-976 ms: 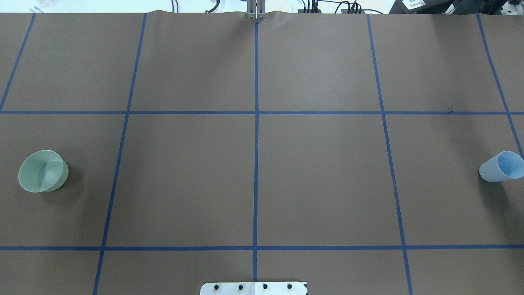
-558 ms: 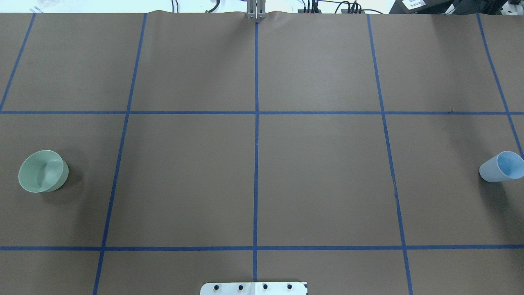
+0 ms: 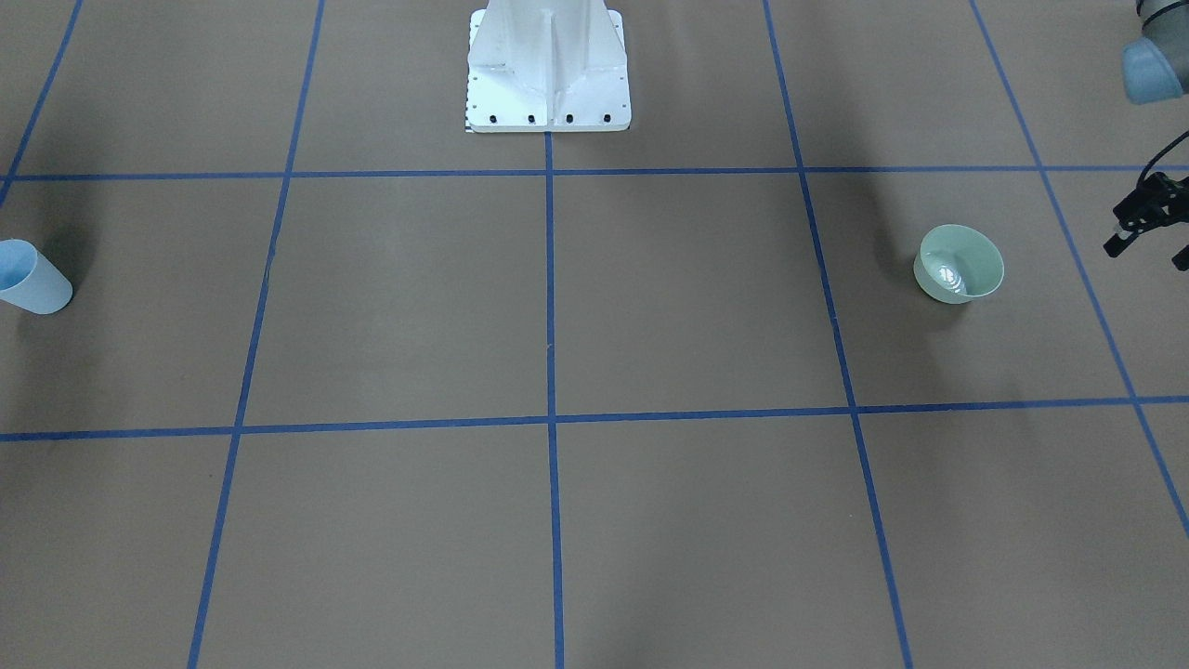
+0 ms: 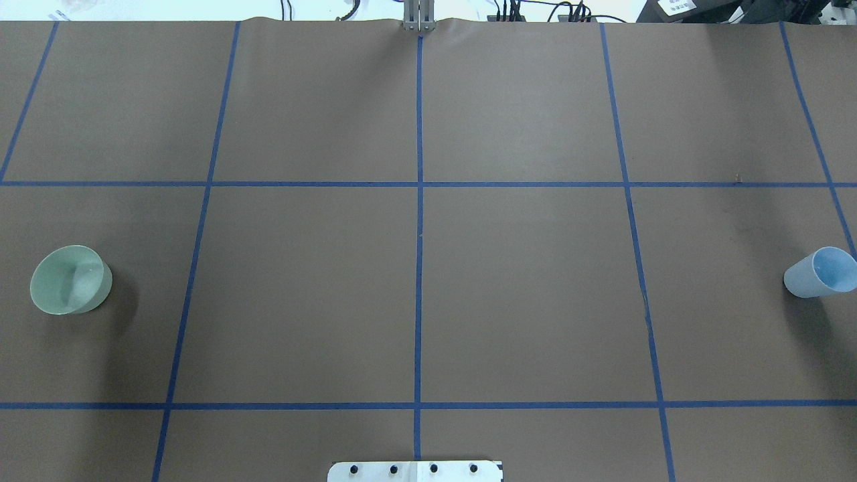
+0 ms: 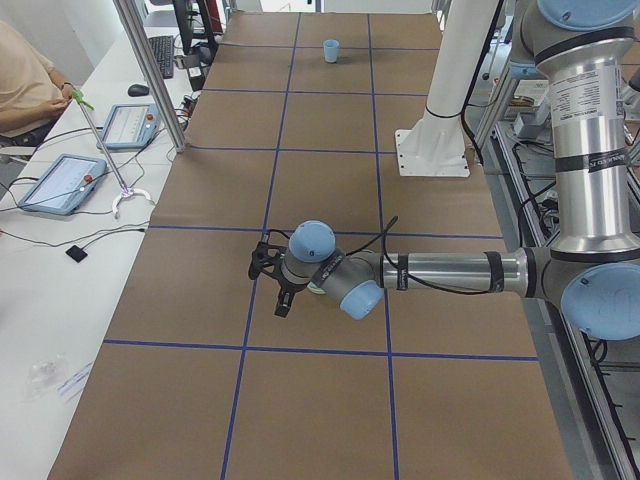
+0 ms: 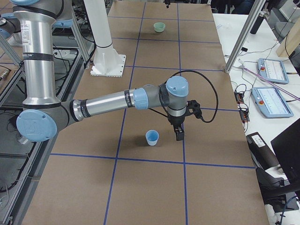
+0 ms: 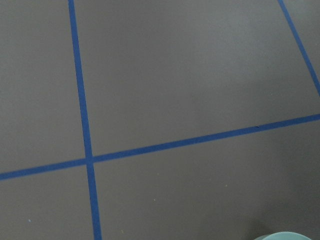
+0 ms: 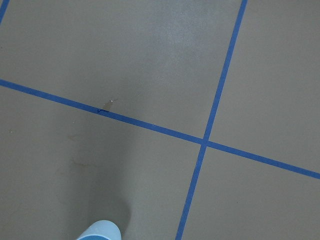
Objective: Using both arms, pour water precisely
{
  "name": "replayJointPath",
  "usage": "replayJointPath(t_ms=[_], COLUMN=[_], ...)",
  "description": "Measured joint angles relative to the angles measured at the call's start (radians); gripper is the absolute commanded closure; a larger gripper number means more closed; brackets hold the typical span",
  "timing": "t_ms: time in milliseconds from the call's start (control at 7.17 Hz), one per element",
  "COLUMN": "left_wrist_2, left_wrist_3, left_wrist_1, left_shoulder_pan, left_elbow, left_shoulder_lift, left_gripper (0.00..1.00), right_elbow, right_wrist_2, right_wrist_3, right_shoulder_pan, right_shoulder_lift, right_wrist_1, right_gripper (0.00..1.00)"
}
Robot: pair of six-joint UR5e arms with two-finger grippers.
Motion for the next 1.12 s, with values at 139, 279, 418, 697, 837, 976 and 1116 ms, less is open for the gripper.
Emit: replayJointPath(t_ms=[139,279,418,697,837,976,1116], left_wrist_2=[0.042,0.102,0.150,0.199,0.212,0.222,0.226], left_wrist_3=[-0.096,-0.191,-0.254,-0.299,-0.303,-0.305,-0.306], left_wrist_1=[-0.049,-0.092,-0.118,-0.136,-0.137,-0.138,-0.139], left_shoulder_pan=[0.067,0.149,0.218,0.289,0.305,0.319,0.333], left_elbow=[0.000,0.000,0.000,0.003,0.007,0.012,0.015], left_shoulder_lift=[0.015,0.021,0.023,0.024,0.024,0.024,0.024], left_gripper=[0.00,0.00,0.02,0.09,0.16,0.24,0.40], right_elbow=[0.000,0.000,-0.001,0.000,0.001,0.002,0.002], right_wrist_2=[0.000,0.000,0.000,0.000,0.000,0.000,0.000], right_wrist_3=[0.000,-0.001,-0.001,-0.003,-0.003,-0.004,-0.003], right_shoulder_pan=[0.000,0.000,0.000,0.000,0.000,0.000,0.000], right_shoulder_lift=[-0.001,-0.001,-0.001,-0.007,-0.010,-0.011,-0.012], right_wrist_1=[0.000,0.000,0.000,0.000,0.000,0.000,0.000], right_gripper=[0.00,0.00,0.00,0.00,0.00,0.00,0.00])
